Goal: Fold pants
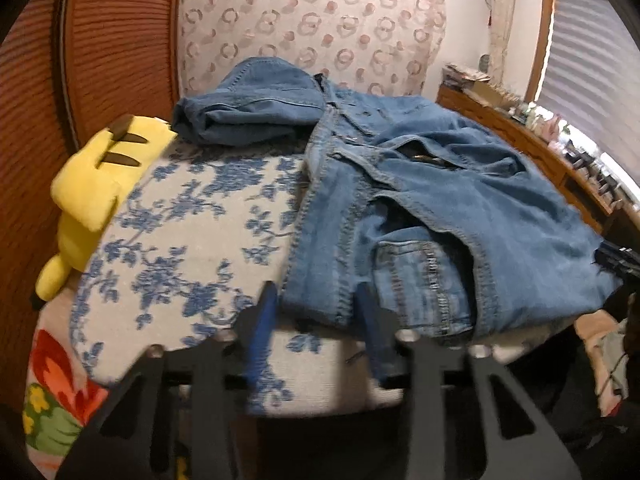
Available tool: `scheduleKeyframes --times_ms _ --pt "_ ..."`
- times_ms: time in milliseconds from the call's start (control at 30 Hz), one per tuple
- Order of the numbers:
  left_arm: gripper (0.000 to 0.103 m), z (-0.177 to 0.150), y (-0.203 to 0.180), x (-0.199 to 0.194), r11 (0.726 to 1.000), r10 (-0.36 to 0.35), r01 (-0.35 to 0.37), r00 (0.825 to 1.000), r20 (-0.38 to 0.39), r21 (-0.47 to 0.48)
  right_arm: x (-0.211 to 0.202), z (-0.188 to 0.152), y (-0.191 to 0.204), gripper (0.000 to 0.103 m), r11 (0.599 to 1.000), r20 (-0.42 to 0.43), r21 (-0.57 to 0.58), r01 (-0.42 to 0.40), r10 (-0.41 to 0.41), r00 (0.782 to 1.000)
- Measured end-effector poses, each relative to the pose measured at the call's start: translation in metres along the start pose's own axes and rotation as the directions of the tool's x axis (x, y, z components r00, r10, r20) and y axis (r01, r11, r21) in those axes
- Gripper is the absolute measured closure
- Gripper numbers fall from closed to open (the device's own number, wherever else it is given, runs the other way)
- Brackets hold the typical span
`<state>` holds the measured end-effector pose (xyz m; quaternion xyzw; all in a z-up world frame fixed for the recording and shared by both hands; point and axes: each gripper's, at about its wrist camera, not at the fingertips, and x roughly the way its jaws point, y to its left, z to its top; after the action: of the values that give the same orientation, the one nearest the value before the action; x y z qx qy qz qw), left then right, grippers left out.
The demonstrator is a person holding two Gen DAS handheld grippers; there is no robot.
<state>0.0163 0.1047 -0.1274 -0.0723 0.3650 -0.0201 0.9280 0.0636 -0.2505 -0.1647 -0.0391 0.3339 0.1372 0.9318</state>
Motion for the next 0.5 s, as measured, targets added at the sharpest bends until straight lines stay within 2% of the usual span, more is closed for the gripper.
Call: scheduleKeyframes --times_ms 33,133,500 --pt "0.08 0.001 -0.001 0.0 1.0 -0.01 0.01 1.0 -0.003 -0.006 0.0 0.0 -0.001 0.018 1.0 -0.001 0.0 0.0 0.0 1.0" --pt "0.089 0.003 -0.007 -0.006 1.0 -0.023 0.023 1.0 0.012 -0.003 0.0 -0.001 -0.001 0.018 1.0 0.0 0.001 -0.001 0.001 1.0" --pt "0.095 0.043 -0.034 -0.041 0.995 -0.09 0.084 0.987 0.13 0.056 -0.003 0.002 0.0 0.024 1.0 0.006 -0.006 -0.019 0.019 1.0"
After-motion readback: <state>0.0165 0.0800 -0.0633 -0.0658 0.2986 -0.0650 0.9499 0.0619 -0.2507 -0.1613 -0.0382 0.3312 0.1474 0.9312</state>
